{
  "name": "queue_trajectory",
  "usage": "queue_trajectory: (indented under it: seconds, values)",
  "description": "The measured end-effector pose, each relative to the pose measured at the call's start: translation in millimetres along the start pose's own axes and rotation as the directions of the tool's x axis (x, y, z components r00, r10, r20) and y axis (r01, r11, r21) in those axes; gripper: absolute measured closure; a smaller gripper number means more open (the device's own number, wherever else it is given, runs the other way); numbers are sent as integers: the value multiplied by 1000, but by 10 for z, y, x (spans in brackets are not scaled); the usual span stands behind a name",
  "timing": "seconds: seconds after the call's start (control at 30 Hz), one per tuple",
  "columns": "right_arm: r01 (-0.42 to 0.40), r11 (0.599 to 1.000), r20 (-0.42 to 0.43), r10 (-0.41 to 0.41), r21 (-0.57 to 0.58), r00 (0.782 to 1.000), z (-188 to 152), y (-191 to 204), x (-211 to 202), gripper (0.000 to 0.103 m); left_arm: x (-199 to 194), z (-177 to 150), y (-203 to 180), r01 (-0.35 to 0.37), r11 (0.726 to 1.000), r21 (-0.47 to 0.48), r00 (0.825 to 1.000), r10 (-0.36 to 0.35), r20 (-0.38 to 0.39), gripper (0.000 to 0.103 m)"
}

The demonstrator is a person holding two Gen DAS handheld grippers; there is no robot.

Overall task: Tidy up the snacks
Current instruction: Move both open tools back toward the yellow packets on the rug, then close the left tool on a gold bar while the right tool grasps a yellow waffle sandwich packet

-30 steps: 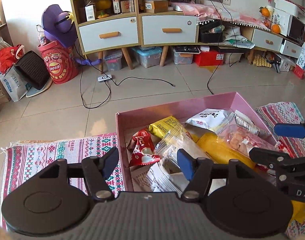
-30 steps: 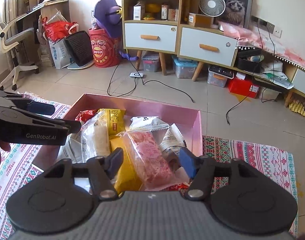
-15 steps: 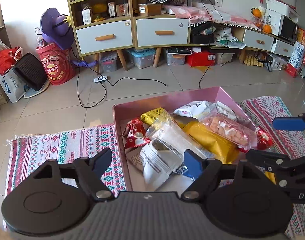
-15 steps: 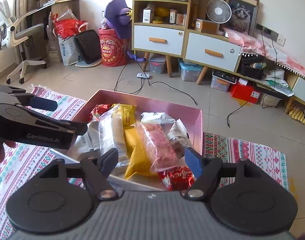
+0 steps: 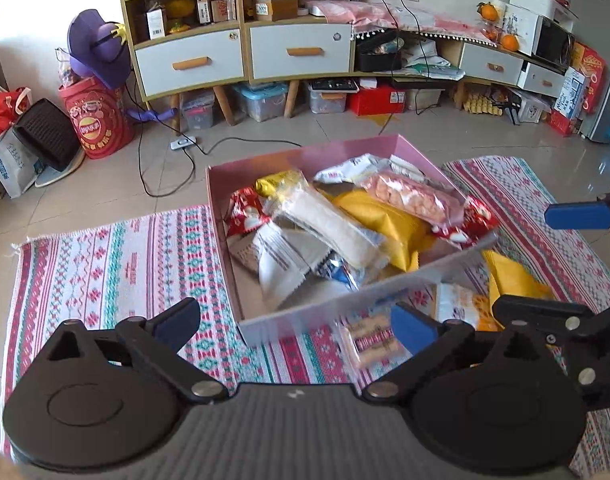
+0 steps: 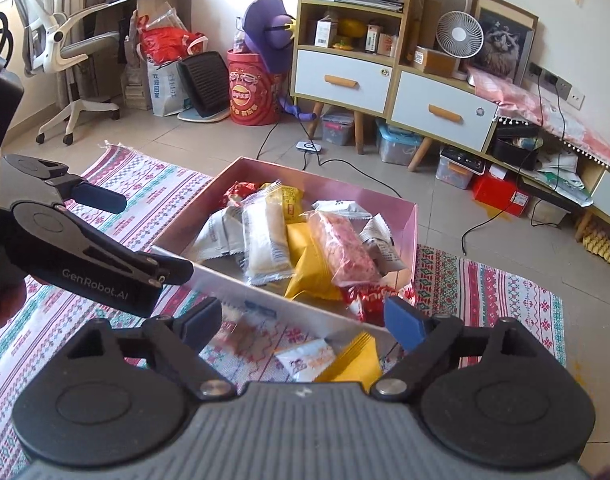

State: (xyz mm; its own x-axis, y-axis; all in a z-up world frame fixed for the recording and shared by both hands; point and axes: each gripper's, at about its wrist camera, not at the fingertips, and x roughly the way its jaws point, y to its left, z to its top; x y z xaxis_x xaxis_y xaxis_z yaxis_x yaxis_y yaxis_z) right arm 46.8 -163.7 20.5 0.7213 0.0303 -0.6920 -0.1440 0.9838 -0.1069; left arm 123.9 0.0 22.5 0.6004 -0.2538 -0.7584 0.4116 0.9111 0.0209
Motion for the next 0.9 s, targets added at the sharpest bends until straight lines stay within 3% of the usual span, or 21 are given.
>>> queue_trajectory:
  seconds: [0.4,0.6,0.9]
  values:
    - [-14,998,-14,13,-69,1000,-285,50,-152,9,-122,-399,-36,34,999,-29,999,-34,-23,0]
    - [-11,994,-32,8,-105,999,-404,13,-141,8,-149,-556,-142,30,1000,3,999,-30,-20,0]
    - [-18,984,-67,6,-178,998,-623,-197,-78,7,-84,-741,-356,83,996,23,996,-82,-45,0]
